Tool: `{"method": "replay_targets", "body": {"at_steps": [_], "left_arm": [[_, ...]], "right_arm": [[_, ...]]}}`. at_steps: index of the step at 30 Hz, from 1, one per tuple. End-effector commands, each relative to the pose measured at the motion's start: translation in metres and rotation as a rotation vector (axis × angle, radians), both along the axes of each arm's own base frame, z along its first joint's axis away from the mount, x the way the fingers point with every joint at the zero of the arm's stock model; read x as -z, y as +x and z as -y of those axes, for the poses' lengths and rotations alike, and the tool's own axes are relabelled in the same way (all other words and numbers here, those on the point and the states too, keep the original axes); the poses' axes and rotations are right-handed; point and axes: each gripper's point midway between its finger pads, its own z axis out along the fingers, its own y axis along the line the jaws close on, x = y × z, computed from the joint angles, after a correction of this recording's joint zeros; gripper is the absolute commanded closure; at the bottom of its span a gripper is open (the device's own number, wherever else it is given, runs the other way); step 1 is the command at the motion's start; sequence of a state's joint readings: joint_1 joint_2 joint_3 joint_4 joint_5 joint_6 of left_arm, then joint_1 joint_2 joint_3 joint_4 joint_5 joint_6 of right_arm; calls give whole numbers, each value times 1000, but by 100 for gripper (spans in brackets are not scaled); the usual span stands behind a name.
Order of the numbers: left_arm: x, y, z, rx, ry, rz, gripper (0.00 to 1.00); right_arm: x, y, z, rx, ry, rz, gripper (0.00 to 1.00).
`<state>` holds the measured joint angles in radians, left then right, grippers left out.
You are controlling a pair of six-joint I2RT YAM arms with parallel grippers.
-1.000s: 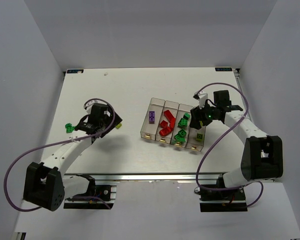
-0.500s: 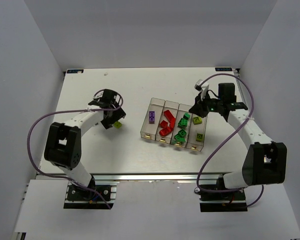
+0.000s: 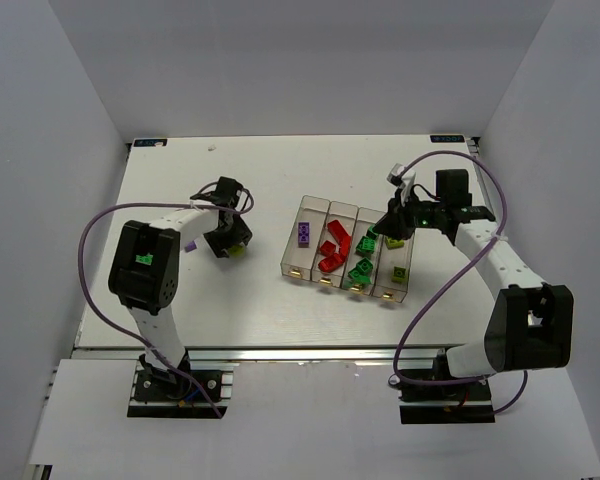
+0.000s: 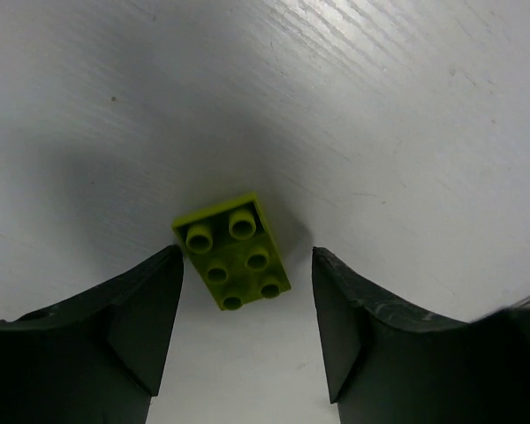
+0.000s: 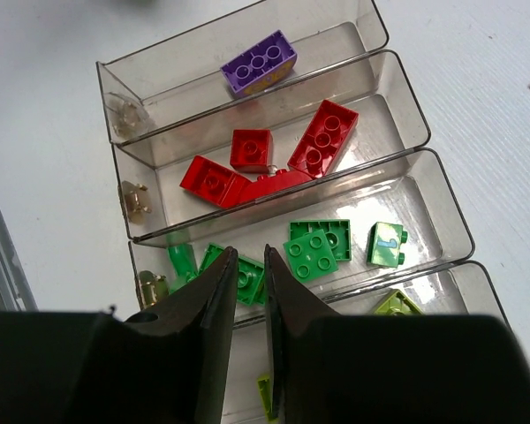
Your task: Sort the legos into containers by color
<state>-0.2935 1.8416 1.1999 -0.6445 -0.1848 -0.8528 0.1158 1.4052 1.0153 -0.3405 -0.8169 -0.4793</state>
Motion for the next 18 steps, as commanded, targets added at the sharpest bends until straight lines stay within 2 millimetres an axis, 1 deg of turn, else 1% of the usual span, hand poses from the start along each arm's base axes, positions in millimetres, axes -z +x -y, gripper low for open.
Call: {"method": "replay_targets", "body": {"at_steps": [1,5,6,8,9,12,13,15,16,17,18], "left_arm": [[-11,17,-1,3,14,41,31],[-8,20,-3,0,31,36,37],[-9,20,-3,-1,30,39,43],[-11,20,-2,1,21,50,51],[-14,20,-1,3,14,59,59],[-26,19,2,21,-11,92,72],[-36,18,6,40,-21,118,78],[-51,21,19,81,-68,172,84],[-66,19,29,130,-95,221,90],[-78,20,39,166,-131,262,92],[-94,25,60,225,-206,328,95]], "right_arm": [[-11,-3,1,-10,21,43,76],[-10,-2,5,7,18,39,76],[-10,-2,7,15,17,38,76],[-10,-2,9,22,19,37,76],[-11,-1,11,28,19,39,76],[-13,0,15,41,23,43,76],[-14,0,15,46,25,41,76],[-18,2,18,61,32,48,76],[-22,7,21,97,39,45,77],[-24,10,23,118,44,44,82],[-28,13,25,130,49,49,86]]}}
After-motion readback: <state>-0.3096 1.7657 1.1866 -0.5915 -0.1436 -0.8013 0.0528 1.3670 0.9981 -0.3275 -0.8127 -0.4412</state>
